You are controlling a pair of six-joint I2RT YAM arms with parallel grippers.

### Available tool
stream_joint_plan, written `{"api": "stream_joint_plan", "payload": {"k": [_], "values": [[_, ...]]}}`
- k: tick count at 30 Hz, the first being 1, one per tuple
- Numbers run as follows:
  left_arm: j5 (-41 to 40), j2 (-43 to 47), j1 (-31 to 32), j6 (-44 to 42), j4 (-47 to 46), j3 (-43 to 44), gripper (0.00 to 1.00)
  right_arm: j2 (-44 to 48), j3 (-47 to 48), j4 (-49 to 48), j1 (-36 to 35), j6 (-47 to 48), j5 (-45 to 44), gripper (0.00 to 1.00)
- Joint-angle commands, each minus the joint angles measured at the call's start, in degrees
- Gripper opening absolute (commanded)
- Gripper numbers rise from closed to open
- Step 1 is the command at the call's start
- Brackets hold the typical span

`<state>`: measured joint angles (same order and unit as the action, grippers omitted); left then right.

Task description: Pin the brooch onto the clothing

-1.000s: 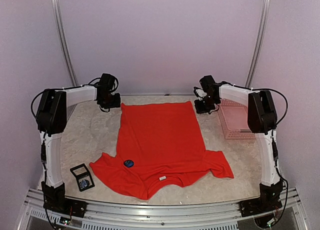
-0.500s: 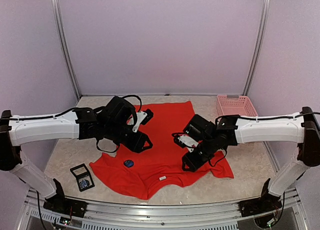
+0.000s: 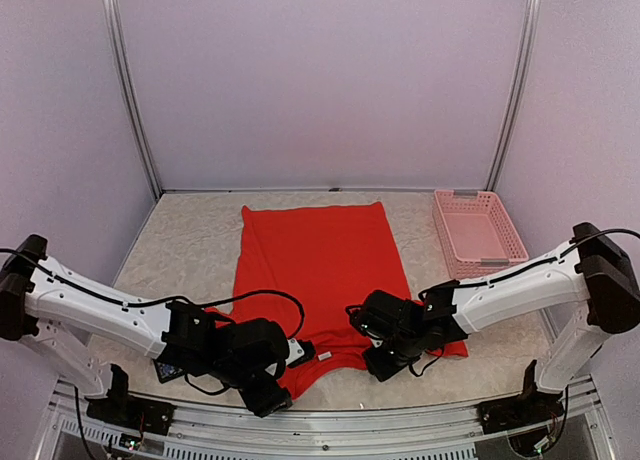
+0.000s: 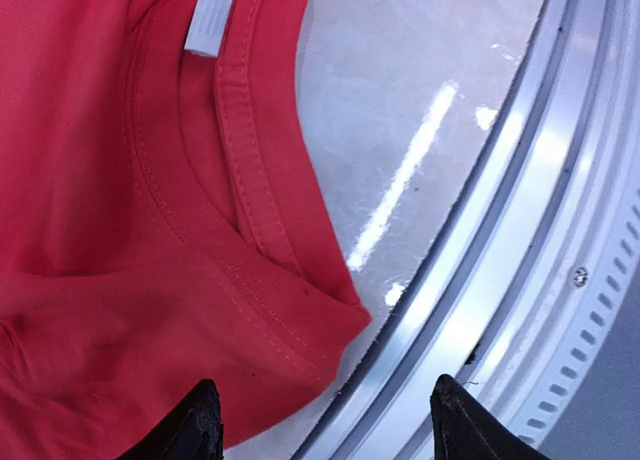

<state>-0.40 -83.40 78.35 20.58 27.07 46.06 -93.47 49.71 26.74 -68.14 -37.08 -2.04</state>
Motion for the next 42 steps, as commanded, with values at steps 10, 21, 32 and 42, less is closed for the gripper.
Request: {"api": "stream_joint_plan", "payload": {"k": [10,21,32,42], "values": [[-10.2,-5.9,2.2,-2.0,-8.3,-3.9,0.00,9.7,1.2,15.9,-4.9,-4.1,9.9,0.00],[-1.4,2.7,7.9,7.5,10.0,4.0,0.00,10.7,1.8,20.3,-5.7,1.0,24.7,0.31],[7.6,3.7,6.4,-2.0,23.1,13.3,0.70,16.5,7.9,23.1,24.6,5.3,-7.9,0.23],[0.7,15.8,-26.6,11.2,8.3,-2.8,0.36,6.2,-1.0,5.9,37.8,10.5,-8.8,0.00]]}}
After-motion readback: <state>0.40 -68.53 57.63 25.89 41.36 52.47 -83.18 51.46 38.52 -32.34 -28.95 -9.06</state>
